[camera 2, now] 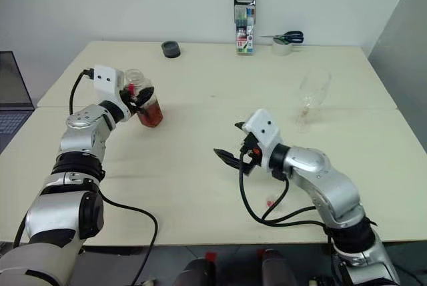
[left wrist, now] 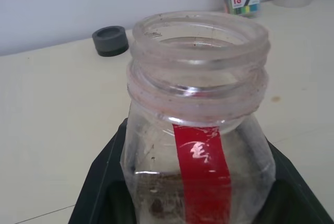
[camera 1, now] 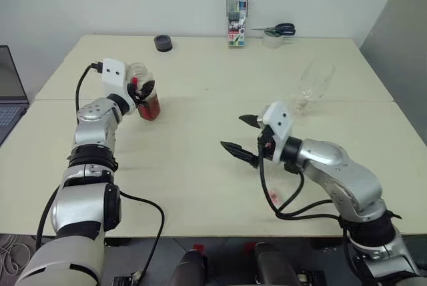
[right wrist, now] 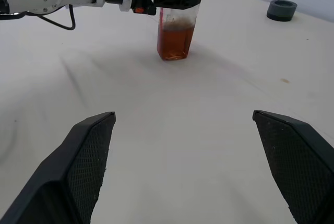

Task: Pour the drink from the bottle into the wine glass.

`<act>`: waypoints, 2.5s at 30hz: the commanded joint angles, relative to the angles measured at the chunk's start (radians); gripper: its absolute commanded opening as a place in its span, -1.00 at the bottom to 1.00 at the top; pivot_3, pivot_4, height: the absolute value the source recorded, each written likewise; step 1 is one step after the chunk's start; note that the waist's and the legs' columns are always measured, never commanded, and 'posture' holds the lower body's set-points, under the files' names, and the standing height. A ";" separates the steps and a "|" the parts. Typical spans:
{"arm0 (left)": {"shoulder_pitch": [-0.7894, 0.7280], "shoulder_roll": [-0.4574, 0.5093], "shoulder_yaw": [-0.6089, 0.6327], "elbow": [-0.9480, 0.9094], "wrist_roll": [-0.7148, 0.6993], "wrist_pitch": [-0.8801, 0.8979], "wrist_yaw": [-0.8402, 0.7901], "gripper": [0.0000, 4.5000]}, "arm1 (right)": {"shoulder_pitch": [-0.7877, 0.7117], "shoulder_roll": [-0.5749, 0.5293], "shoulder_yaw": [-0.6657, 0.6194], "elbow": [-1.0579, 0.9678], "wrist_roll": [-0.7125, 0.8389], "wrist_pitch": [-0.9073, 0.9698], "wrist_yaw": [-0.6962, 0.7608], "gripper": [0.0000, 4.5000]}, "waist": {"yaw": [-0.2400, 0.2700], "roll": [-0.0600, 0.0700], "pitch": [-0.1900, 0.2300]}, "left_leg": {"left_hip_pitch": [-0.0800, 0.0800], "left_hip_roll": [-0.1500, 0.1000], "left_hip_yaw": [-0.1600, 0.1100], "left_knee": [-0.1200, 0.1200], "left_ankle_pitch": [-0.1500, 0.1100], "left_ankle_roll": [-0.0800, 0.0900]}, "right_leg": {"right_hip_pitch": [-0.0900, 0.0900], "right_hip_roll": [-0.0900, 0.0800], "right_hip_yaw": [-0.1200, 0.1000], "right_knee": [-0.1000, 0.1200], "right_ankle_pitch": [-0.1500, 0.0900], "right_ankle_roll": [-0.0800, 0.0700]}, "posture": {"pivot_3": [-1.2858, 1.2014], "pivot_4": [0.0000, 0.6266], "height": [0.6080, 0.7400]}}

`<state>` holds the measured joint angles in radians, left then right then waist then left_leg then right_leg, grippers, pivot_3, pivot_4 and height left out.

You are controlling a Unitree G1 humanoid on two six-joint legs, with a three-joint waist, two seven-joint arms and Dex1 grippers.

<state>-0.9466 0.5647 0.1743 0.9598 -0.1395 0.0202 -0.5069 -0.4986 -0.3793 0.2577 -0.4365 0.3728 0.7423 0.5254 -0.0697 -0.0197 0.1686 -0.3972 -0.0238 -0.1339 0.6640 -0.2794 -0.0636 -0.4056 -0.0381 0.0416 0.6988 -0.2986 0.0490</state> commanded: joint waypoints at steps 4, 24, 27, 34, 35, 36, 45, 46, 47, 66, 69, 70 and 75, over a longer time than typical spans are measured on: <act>0.017 0.004 0.051 0.030 -0.019 0.003 0.058 -0.04 | -0.035 0.015 0.013 0.004 -0.018 -0.029 0.025 1.00 | -0.005 0.000 0.000 | 0.000 0.000 0.000 0.000 0.000 0.000 | 0.000 0.000 0.000 0.000 0.000 0.000 | 0.03 -0.52 1.00; 0.231 -0.019 0.054 -0.185 -0.011 -0.039 0.080 0.99 | 0.137 -0.067 -0.023 -0.087 -0.037 -0.040 0.017 1.00 | -0.010 0.000 -0.001 | -0.001 -0.001 -0.001 -0.001 0.000 0.000 | -0.001 -0.001 0.000 0.001 0.000 0.000 | 0.03 -0.52 1.00; 0.277 -0.018 0.056 -0.243 -0.016 -0.036 0.081 0.99 | 0.217 -0.079 -0.046 -0.099 -0.059 -0.075 -0.003 1.00 | -0.009 0.000 -0.001 | -0.001 -0.001 -0.001 0.000 0.000 0.000 | 0.000 -0.001 0.000 0.001 0.000 0.000 | 0.03 -0.52 1.00; 0.512 0.012 0.032 -0.570 -0.047 -0.024 -0.064 0.99 | 0.429 -0.002 -0.191 -0.109 -0.074 -0.138 -0.144 1.00 | -0.004 -0.001 -0.001 | 0.000 0.001 0.001 -0.001 0.000 0.000 | 0.000 -0.001 0.002 0.000 0.000 0.000 | 0.03 -0.52 1.00; 0.547 0.014 0.030 -0.623 -0.068 0.007 -0.098 0.99 | 0.445 0.020 -0.209 -0.111 -0.072 -0.137 -0.167 1.00 | -0.003 -0.001 -0.001 | 0.000 0.001 0.001 -0.002 0.000 0.000 | 0.000 -0.001 0.002 0.000 0.000 0.000 | 0.03 -0.52 1.00; 0.576 0.017 0.027 -0.668 -0.087 0.033 -0.127 0.99 | 0.454 0.040 -0.224 -0.108 -0.075 -0.141 -0.190 1.00 | -0.001 -0.001 -0.001 | 0.000 0.001 0.001 -0.002 0.000 0.000 | 0.000 -0.001 0.001 0.000 0.000 0.000 | 0.03 -0.52 1.00; 0.640 0.075 -0.087 -0.965 -0.230 0.241 -0.420 0.99 | 0.298 0.164 -0.327 0.163 -0.206 -0.306 -0.403 1.00 | 0.015 0.000 -0.001 | 0.002 0.001 0.003 -0.001 -0.002 0.003 | 0.002 0.000 0.002 0.000 0.000 0.000 | 0.03 -0.52 1.00; 0.637 0.081 -0.097 -0.987 -0.244 0.262 -0.443 0.99 | 0.274 0.176 -0.342 0.202 -0.205 -0.320 -0.413 1.00 | 0.014 0.000 -0.001 | 0.002 0.001 0.003 -0.001 -0.002 0.003 | 0.002 0.000 0.002 0.000 0.000 0.000 | 0.03 -0.52 1.00; 0.628 0.089 -0.108 -1.010 -0.262 0.287 -0.470 0.99 | 0.238 0.180 -0.356 0.261 -0.215 -0.351 -0.430 1.00 | 0.013 0.000 -0.001 | 0.002 0.001 0.004 -0.001 -0.002 0.003 | 0.002 0.000 0.002 0.000 0.000 0.000 | 0.03 -0.52 1.00; 0.519 0.096 -0.146 -1.025 -0.275 0.334 -0.540 1.00 | -0.237 0.160 -0.462 1.097 -0.234 -0.749 -0.442 0.73 | -0.013 0.001 -0.001 | 0.003 0.002 0.010 -0.002 -0.001 0.003 | 0.001 0.001 0.004 0.001 0.000 0.000 | 0.03 -0.52 1.00; 0.518 0.098 -0.139 -1.023 -0.275 0.333 -0.537 1.00 | -0.255 0.157 -0.457 1.134 -0.234 -0.775 -0.430 0.26 | -0.016 0.001 0.000 | 0.003 0.002 0.011 -0.002 0.000 0.000 | 0.001 0.000 0.004 0.001 0.000 0.000 | 0.03 -0.52 1.00; 0.519 0.098 -0.137 -1.022 -0.275 0.332 -0.534 1.00 | -0.258 0.157 -0.456 1.140 -0.232 -0.779 -0.426 0.11 | -0.016 0.001 0.000 | 0.003 0.002 0.010 -0.002 0.000 0.000 | 0.001 0.000 0.004 0.001 0.000 0.000 | 0.03 -0.52 1.00; 0.522 0.090 -0.132 -1.026 -0.274 0.329 -0.515 1.00 | -0.257 0.157 -0.441 1.141 -0.230 -0.788 -0.384 -0.70 | -0.016 0.001 0.000 | 0.003 0.002 0.010 -0.002 0.000 0.000 | 0.001 0.000 0.004 0.001 0.000 0.000 | 0.03 -0.52 1.00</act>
<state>-0.4076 0.6559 0.0256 -0.0415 -0.4090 0.3620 -1.0312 -0.7324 -0.2137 -0.1782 0.7249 0.1385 -0.0167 0.1273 -0.0862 -0.0186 0.1682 -0.3943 -0.0223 -0.1236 0.6618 -0.2796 -0.0632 -0.4042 -0.0378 0.0458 0.6996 -0.2985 0.0487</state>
